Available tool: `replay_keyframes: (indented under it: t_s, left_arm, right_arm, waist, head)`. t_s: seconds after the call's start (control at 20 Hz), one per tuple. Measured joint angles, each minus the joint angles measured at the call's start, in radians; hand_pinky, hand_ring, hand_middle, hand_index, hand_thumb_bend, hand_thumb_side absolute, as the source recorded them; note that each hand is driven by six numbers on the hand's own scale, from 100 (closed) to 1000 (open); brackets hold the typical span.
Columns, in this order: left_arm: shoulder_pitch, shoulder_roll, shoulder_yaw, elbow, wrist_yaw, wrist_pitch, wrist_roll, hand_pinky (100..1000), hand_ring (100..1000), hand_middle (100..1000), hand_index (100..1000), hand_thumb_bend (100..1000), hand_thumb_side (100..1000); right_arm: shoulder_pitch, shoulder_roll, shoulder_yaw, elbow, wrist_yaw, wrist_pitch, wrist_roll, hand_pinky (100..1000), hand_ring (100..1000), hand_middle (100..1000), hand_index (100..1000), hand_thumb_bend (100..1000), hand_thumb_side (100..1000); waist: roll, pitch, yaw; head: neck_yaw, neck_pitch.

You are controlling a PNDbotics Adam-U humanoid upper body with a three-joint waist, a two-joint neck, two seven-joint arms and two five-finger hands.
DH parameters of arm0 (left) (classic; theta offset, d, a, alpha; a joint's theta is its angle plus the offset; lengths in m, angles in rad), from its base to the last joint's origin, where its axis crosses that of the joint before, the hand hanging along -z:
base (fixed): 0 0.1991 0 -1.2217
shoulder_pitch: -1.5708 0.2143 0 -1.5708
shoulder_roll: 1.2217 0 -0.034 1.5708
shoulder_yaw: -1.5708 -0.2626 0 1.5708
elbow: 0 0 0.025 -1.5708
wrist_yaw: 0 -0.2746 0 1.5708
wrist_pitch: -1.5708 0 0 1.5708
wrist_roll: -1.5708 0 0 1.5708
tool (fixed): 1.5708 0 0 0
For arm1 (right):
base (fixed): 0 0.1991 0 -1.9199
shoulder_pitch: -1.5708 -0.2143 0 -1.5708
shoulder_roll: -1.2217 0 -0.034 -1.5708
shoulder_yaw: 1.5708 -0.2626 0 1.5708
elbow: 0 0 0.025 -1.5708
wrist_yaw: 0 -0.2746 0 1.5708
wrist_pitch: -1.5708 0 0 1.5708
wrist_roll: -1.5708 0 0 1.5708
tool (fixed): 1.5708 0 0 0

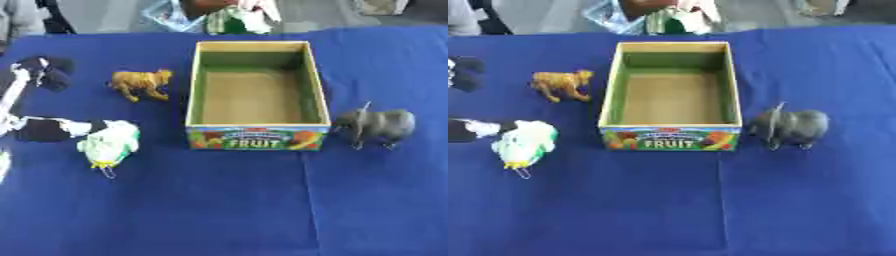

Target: Pick up objects on the table and place them in the box.

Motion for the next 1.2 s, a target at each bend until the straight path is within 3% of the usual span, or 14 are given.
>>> replay_keyframes:
  t_s: [0.65, 1.2]
  left_arm:
    - [0.022, -0.003, -0.030, -0.006, 0.001, 0.015, -0.031, 630, 647, 690, 809, 849, 184]
    - [0.013, 0.026, -0.089, 0.063, -0.088, 0.060, -0.161, 623, 650, 711, 828, 827, 122]
  right_arm:
    - [0.001, 0.000, 0.000, 0.000, 0.000, 0.000, 0.001, 514, 668, 714, 818, 429, 141]
    - [0.001, 0.001, 0.000, 0.000, 0.000, 0.000, 0.005, 514, 667, 713, 818, 429, 144]
  waist:
    - [-0.001, -0.003, -0.002]
    - [0.001, -0.006, -0.007]
  head:
    - [-0.001, 0.000]
    - [-0.004, -0.001]
